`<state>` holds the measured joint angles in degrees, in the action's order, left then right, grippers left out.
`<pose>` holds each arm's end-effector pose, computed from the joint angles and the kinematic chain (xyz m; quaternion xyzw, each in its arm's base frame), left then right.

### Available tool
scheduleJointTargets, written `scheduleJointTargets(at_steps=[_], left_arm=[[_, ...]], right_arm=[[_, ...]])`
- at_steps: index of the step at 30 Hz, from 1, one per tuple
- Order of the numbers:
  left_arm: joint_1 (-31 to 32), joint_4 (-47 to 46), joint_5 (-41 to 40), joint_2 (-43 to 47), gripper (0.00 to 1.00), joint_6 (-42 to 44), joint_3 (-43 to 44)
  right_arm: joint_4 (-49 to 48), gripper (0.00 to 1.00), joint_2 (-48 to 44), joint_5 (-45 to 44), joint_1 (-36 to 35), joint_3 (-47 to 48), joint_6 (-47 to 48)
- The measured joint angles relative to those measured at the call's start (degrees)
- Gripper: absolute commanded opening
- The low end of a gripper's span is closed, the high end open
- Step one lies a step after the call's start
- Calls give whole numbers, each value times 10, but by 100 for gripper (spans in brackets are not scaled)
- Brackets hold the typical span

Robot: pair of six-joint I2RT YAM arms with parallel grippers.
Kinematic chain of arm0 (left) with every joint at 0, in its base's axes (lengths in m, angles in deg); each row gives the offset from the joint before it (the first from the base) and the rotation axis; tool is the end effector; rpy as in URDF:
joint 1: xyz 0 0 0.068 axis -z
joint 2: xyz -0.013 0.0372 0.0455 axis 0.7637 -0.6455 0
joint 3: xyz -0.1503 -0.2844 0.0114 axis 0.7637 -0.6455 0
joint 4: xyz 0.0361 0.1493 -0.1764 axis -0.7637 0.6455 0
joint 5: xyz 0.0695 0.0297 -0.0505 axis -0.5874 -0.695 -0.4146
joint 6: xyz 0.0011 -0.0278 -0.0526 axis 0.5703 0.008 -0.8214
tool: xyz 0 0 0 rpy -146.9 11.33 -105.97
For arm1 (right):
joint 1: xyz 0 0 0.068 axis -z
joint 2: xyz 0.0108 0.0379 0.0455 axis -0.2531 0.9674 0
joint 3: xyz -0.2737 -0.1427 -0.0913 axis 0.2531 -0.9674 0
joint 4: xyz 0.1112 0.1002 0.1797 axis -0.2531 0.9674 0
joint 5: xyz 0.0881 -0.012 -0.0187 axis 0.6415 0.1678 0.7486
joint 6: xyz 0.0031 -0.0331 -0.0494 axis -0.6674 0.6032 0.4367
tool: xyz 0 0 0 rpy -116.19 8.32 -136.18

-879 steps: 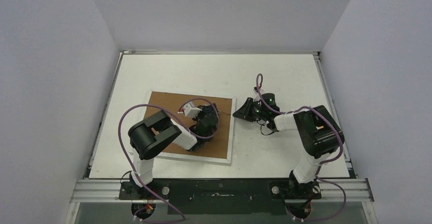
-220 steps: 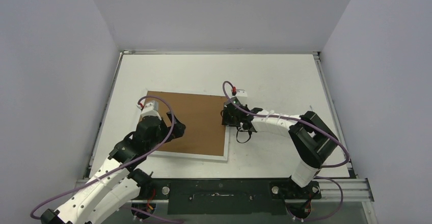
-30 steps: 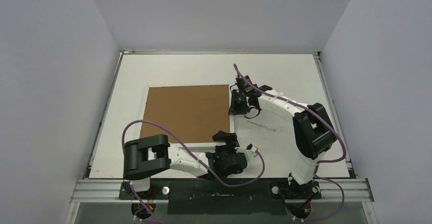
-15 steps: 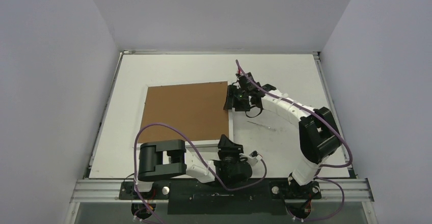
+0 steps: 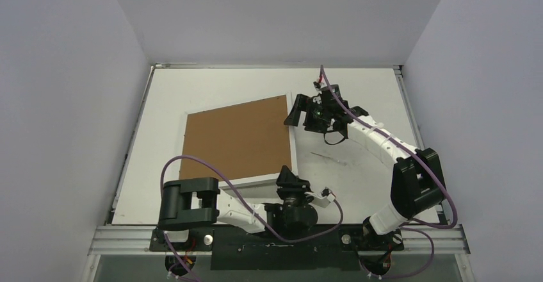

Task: Take the photo out of the frame
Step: Turn over the photo frame at the center of the board.

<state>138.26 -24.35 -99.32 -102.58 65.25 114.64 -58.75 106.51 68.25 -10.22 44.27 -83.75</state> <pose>0.0512 -0.3448 0.2320 0.4822 0.5790 0.2995 0.5853 0.2844 0.1480 0.3126 0.0294 0.9125 0.3270 0.2440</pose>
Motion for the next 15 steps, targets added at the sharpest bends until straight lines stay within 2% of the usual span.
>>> scheduleJointTargets(at_steps=[3, 5, 12, 15], left_arm=[[9, -10, -12, 8, 7, 11, 8], [16, -28, -18, 9, 7, 26, 12], [33, -137, -48, 9, 8, 120, 12], [34, -181, -59, 9, 15, 155, 15]], right_arm=[[-29, 92, 0, 46, 3, -11, -16], [-61, 83, 0, 90, 6, -27, -40], [-99, 30, -2, 160, 10, -43, -90], [-100, 16, -7, 178, 19, -43, -108]])
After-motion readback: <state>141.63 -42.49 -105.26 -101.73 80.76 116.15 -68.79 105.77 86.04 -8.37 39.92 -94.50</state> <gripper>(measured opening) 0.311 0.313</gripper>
